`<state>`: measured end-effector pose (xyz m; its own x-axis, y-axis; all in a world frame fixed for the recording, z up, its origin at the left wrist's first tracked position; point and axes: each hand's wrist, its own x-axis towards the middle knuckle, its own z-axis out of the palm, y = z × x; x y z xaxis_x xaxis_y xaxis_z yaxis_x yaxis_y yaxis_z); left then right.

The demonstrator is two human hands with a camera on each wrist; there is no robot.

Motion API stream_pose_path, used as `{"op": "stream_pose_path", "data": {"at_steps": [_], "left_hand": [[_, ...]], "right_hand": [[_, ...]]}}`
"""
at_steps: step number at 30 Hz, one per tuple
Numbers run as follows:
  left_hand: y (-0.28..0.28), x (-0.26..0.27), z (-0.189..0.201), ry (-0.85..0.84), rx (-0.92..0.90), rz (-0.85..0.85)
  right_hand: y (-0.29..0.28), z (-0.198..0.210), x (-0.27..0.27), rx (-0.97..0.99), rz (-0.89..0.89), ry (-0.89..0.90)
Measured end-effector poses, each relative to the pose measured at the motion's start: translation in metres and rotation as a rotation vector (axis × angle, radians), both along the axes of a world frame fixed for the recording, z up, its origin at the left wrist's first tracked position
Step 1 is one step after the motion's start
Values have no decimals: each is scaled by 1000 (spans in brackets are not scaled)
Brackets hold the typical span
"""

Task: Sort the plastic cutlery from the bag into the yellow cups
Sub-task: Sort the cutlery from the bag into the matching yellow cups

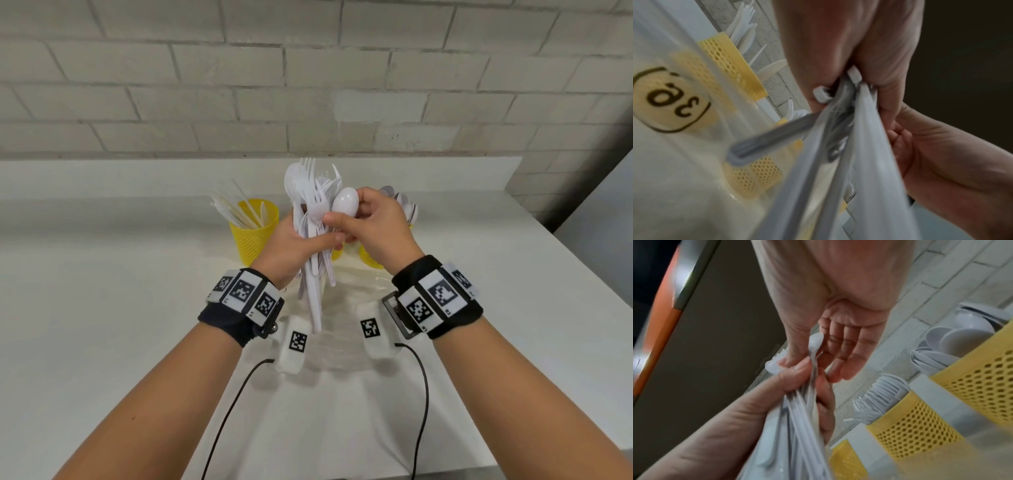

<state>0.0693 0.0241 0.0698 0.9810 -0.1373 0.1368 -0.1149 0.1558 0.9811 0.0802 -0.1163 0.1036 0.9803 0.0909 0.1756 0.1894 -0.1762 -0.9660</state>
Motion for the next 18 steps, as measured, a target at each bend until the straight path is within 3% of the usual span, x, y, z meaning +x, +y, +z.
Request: {"op": "stream_pose_path", "data": {"at_steps": [13, 18], "left_hand": [[11, 9, -9, 32, 6, 162], [10, 9, -9, 25, 53, 159]], "right_hand": [[-2, 9, 4, 354, -41, -16], [-5, 16, 6, 354, -62, -94]]}}
